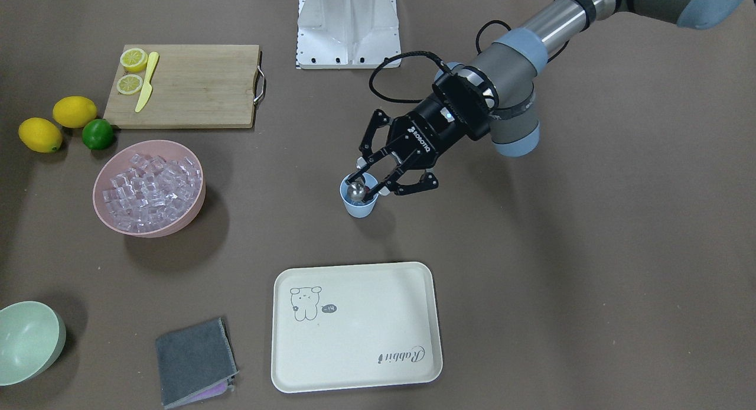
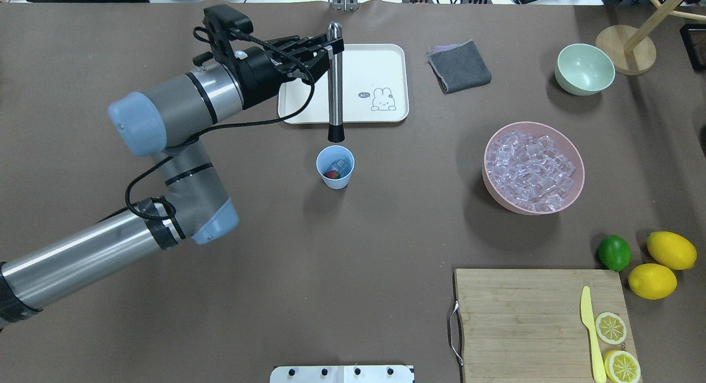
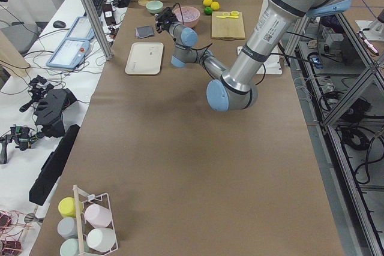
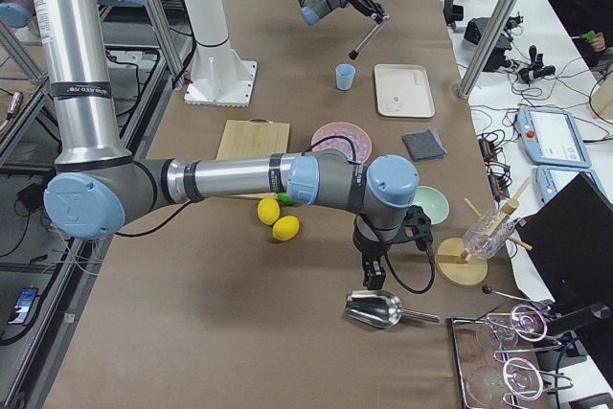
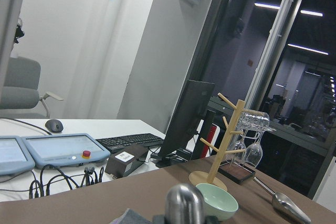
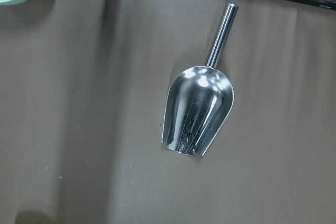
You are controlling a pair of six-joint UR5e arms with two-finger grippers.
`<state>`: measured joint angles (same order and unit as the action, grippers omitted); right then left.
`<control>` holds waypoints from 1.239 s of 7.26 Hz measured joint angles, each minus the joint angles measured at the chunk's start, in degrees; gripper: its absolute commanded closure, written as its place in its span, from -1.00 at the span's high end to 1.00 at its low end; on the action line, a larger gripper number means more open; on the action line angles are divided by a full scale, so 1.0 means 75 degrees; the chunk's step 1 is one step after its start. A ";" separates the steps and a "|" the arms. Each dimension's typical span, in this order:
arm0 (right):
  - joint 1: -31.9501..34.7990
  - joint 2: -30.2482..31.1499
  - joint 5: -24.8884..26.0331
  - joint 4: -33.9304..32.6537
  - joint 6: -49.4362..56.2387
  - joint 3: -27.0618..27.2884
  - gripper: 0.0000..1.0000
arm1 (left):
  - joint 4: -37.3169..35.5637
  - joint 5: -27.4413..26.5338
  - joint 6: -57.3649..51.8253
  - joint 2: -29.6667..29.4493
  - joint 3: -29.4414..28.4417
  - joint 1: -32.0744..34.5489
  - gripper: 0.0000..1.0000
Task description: Mash ice and strawberries in cup
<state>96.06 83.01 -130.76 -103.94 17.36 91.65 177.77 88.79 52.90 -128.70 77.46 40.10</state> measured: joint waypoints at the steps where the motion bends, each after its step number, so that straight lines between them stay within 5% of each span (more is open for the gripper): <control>1: -0.0001 0.0054 0.0030 0.0013 -0.0005 0.0108 0.99 | -0.0418 0.0867 0.0635 0.0250 0.0110 0.0666 -0.63; 4: -0.0010 0.0094 0.0089 0.0026 -0.0007 0.0276 0.99 | -0.1591 0.3830 0.1460 0.1505 0.0231 0.3026 -0.63; 9: -0.0004 0.0246 0.0033 0.0018 0.0001 0.0556 0.99 | -0.3276 0.6023 0.0681 0.3645 -0.0073 0.4342 -0.62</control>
<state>96.03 84.85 -130.51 -103.80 17.37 95.82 153.20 133.97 58.01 -101.37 76.91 72.67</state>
